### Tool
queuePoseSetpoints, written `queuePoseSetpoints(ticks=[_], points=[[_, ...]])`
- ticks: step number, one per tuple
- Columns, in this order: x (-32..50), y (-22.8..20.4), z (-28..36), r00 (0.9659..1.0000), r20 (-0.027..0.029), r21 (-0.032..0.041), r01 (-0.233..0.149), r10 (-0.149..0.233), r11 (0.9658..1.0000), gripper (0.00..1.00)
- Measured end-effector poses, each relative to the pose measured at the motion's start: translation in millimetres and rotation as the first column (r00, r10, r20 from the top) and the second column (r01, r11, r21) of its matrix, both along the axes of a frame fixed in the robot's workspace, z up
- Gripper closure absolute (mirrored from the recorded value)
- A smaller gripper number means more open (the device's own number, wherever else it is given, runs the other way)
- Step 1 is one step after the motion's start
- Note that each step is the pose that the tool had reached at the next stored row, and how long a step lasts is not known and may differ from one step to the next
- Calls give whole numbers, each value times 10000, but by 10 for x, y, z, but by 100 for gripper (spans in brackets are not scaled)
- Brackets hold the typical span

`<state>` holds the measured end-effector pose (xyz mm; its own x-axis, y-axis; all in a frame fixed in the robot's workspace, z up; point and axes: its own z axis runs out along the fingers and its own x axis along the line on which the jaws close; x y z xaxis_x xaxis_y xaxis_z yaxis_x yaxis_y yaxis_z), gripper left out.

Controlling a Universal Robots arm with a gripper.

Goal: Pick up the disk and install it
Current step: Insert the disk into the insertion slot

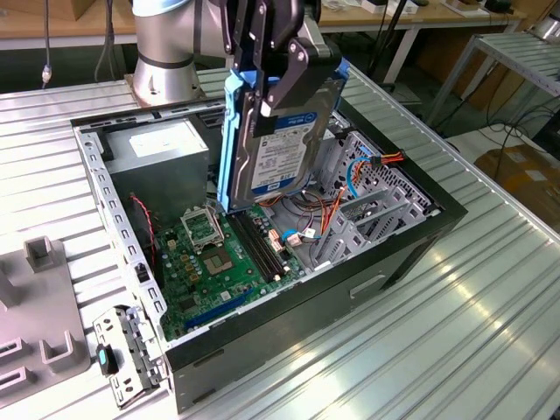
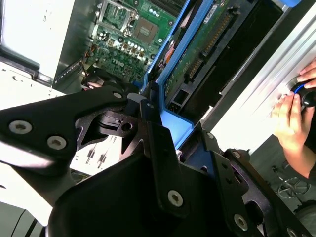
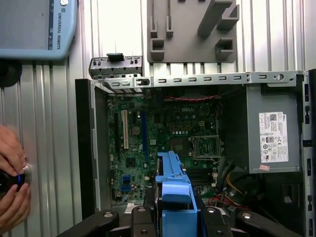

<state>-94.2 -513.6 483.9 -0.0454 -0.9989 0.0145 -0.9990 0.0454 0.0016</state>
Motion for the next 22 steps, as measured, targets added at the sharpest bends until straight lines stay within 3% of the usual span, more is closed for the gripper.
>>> queuePoseSetpoints(ticks=[4, 22], points=[[199, -1, -7, 10000, 0, 0, -1, 1, 10000, 63], [222, -9, -7, 10000, -1, -2, -2, 2, 10000, 63]])
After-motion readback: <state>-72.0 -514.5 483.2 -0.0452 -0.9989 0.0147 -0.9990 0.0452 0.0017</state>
